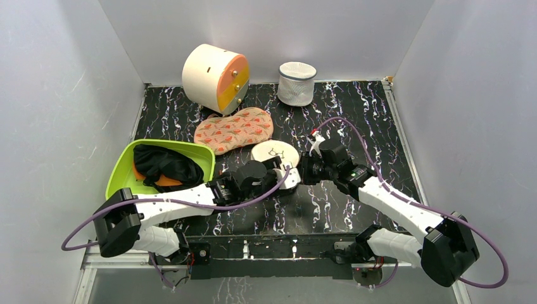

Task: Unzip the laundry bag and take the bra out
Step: Unzip the laundry bag at the center of the board.

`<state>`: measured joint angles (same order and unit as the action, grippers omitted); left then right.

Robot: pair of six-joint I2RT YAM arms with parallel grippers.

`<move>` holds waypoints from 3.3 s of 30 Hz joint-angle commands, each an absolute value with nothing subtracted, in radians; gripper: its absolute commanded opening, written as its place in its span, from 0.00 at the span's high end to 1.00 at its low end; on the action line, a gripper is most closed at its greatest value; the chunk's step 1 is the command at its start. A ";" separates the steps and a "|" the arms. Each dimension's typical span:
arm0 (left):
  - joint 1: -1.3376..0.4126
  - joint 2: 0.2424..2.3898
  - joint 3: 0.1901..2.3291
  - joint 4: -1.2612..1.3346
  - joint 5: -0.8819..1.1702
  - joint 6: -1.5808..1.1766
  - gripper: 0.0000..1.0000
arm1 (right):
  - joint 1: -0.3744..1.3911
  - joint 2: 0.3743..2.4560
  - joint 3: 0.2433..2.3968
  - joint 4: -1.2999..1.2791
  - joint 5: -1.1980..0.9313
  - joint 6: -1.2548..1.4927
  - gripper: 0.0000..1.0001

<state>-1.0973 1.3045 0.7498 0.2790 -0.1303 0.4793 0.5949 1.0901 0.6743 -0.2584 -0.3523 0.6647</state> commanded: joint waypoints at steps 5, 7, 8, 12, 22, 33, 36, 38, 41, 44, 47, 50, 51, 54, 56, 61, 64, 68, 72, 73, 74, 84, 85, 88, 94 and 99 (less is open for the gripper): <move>-1.108 1.346 0.794 0.283 -0.185 0.494 0.69 | 0.604 1.069 0.745 -0.233 -0.336 0.655 1.00; -1.108 1.329 0.789 0.296 -0.191 0.490 0.83 | 0.604 1.074 0.758 -0.261 -0.307 0.626 1.00; -1.108 1.320 0.784 0.303 -0.199 0.490 0.86 | 0.604 1.076 0.765 -0.276 -0.291 0.611 1.00; -1.109 1.279 0.764 0.336 -0.229 0.498 0.99 | 0.595 1.082 0.852 -0.383 -0.164 0.510 1.00; -1.114 1.220 0.725 0.386 -0.244 0.508 1.00 | 0.183 1.266 0.888 -0.387 -0.359 0.359 1.00; -1.114 1.265 0.772 0.310 -0.210 0.487 0.83 | 0.185 1.169 0.876 -0.384 -0.515 0.402 1.00; -1.114 1.273 0.788 0.289 -0.181 0.470 0.78 | 0.213 1.122 0.853 -0.375 -0.521 0.438 1.00; -1.115 1.272 0.792 0.285 -0.167 0.456 0.69 | 0.240 1.096 0.844 -0.369 -0.518 0.459 1.00; -1.115 1.267 0.796 0.280 -0.144 0.437 0.54 | 0.298 1.065 0.835 -0.360 -0.489 0.492 1.00; -1.116 1.255 0.799 0.271 -0.110 0.422 0.43 | 0.355 1.049 0.830 -0.356 -0.449 0.519 1.00; -1.118 1.239 0.788 0.281 -0.094 0.420 0.39 | 0.415 1.042 0.831 -0.357 -0.406 0.545 1.00; -1.119 1.239 0.784 0.286 -0.116 0.422 0.38 | 0.477 1.036 0.838 -0.352 -0.370 0.572 1.00; -1.118 1.241 0.786 0.285 -0.121 0.423 0.38 | 0.498 1.035 0.841 -0.351 -0.358 0.585 1.00; -1.118 1.252 0.794 0.278 -0.141 0.424 0.40 | 0.557 1.036 0.850 -0.345 -0.327 0.609 1.00; -1.117 1.258 0.799 0.272 -0.149 0.425 0.42 | 0.592 1.039 0.857 -0.345 -0.308 0.621 1.00; -1.118 1.265 0.801 0.273 -0.173 0.430 0.58 | 0.645 1.037 0.878 -0.356 -0.267 0.629 1.00; -1.118 1.266 0.799 0.278 -0.188 0.434 0.69 | 0.653 1.034 0.880 -0.362 -0.257 0.629 1.00; -1.118 1.268 0.794 0.285 -0.198 0.440 0.83 | 0.653 1.027 0.873 -0.363 -0.248 0.626 1.00; -1.118 1.269 0.792 0.292 -0.213 0.446 0.96 | 0.653 1.021 0.866 -0.367 -0.216 0.608 1.00; -1.118 1.268 0.790 0.297 -0.219 0.449 0.98 | 0.652 1.022 0.865 -0.367 -0.208 0.605 1.00; -1.118 1.266 0.787 0.302 -0.226 0.451 1.00 | 0.653 1.022 0.868 -0.373 -0.191 0.600 1.00; -1.118 1.227 0.752 0.360 -0.286 0.478 1.00 | 0.626 1.029 0.911 -0.474 -0.030 0.533 1.00; -1.118 1.223 0.749 0.365 -0.289 0.479 1.00 | 0.610 1.030 0.906 -0.474 -0.031 0.524 1.00; -1.118 1.213 0.743 0.377 -0.304 0.485 1.00 | 0.544 1.042 0.897 -0.470 -0.058 0.497 1.00; -1.118 1.184 0.722 0.409 -0.342 0.500 1.00 | 0.392 1.078 0.883 -0.456 -0.149 0.440 1.00; -1.118 1.163 0.709 0.430 -0.366 0.511 1.00 | 0.311 1.092 0.869 -0.446 -0.200 0.410 1.00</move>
<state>-1.1172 1.2640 0.7250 0.4065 -0.2676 0.4915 0.4316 1.0790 0.8619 -0.4545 -0.3649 0.4931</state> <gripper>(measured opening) 0.034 0.029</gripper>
